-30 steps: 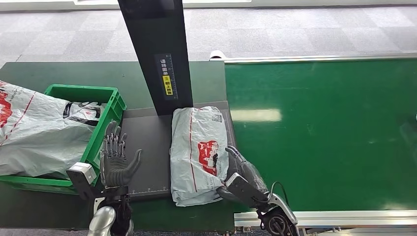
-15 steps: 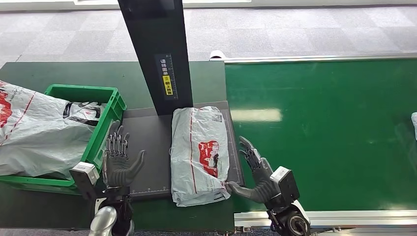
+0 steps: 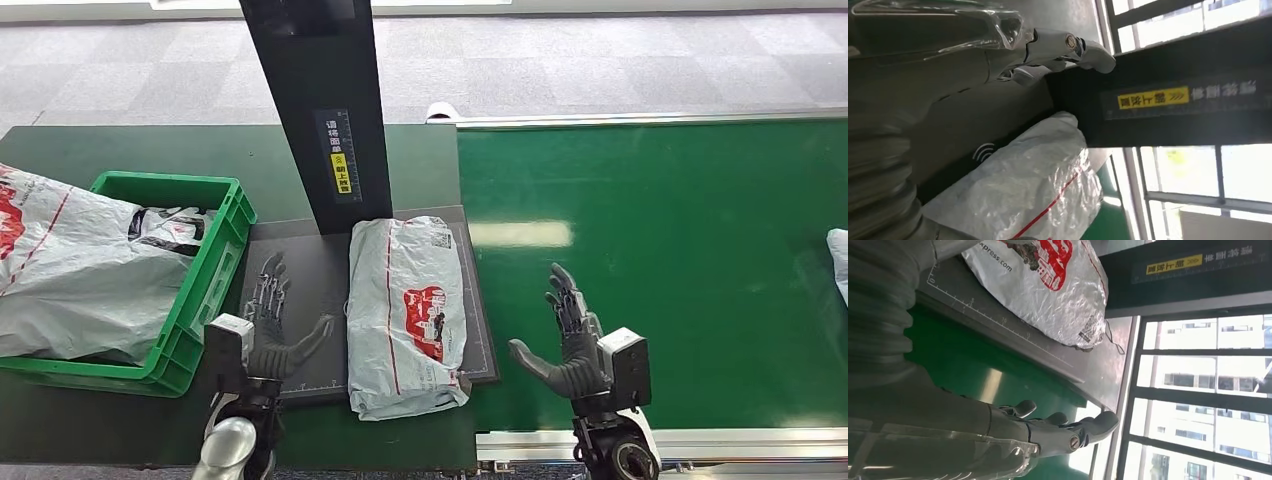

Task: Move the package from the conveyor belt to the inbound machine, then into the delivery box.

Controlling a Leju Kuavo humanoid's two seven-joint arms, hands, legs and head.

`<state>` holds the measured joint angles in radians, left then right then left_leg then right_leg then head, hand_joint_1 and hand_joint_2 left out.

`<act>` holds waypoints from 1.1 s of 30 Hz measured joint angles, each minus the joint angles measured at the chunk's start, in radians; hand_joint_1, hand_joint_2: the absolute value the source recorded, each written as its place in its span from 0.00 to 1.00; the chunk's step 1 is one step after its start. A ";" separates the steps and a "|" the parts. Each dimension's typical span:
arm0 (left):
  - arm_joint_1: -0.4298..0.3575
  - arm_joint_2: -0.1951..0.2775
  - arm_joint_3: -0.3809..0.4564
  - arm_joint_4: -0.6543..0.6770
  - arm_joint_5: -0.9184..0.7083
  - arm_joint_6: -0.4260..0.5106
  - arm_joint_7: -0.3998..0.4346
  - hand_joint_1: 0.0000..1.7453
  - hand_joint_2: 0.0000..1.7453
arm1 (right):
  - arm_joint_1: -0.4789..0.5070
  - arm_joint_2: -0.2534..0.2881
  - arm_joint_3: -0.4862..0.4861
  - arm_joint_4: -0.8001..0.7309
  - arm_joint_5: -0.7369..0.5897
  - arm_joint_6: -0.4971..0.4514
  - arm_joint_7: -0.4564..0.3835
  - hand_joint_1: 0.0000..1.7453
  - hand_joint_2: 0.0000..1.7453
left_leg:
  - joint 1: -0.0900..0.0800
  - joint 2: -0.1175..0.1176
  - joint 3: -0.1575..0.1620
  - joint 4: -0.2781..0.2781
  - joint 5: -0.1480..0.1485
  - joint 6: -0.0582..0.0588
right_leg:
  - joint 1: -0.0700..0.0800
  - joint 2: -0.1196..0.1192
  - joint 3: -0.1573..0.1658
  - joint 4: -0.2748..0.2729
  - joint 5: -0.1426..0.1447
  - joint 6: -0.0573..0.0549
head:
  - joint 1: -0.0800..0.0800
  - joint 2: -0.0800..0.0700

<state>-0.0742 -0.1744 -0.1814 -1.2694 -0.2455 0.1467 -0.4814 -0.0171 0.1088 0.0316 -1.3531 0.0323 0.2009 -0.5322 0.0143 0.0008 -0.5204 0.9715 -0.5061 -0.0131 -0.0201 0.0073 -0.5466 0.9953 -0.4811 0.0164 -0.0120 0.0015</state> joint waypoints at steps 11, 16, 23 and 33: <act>-0.043 0.012 -0.087 0.096 -0.469 0.143 0.173 0.00 1.00 | 0.013 0.021 -0.032 -0.015 0.020 -0.022 0.009 0.00 1.00 | 0.000 0.000 -0.001 0.000 0.000 0.000 | 0.000 0.000 -0.001 0.000 0.000 0.000 | 0.000 0.000; -0.073 0.012 -0.127 0.160 -0.666 0.115 0.267 0.00 1.00 | 0.016 0.031 -0.042 -0.018 0.038 -0.023 0.010 0.00 1.00 | 0.000 0.000 -0.001 0.000 0.000 0.000 | 0.000 0.000 -0.001 0.000 0.000 0.000 | 0.000 0.000; -0.105 0.004 -0.134 0.236 -0.708 0.050 0.284 0.00 1.00 | 0.016 0.041 -0.050 -0.017 0.052 -0.020 0.011 0.00 1.00 | 0.000 0.000 -0.001 0.000 0.000 0.000 | 0.000 0.000 0.000 0.000 0.000 0.000 | 0.000 0.000; -0.122 0.001 -0.133 0.266 -0.698 0.035 0.274 0.04 1.00 | 0.016 0.047 -0.058 -0.017 0.055 -0.019 0.012 0.00 1.00 | 0.000 0.000 0.000 0.000 0.000 0.000 | 0.000 -0.001 0.001 0.000 0.000 0.000 | 0.000 0.000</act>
<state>-0.1960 -0.1736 -0.3143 -1.0033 -0.9433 0.1820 -0.2070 -0.0011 0.1558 -0.0267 -1.3705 0.0874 0.1816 -0.5206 0.0141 0.0004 -0.5206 0.9716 -0.5060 -0.0131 -0.0204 0.0067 -0.5459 0.9953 -0.4811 0.0164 -0.0122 0.0015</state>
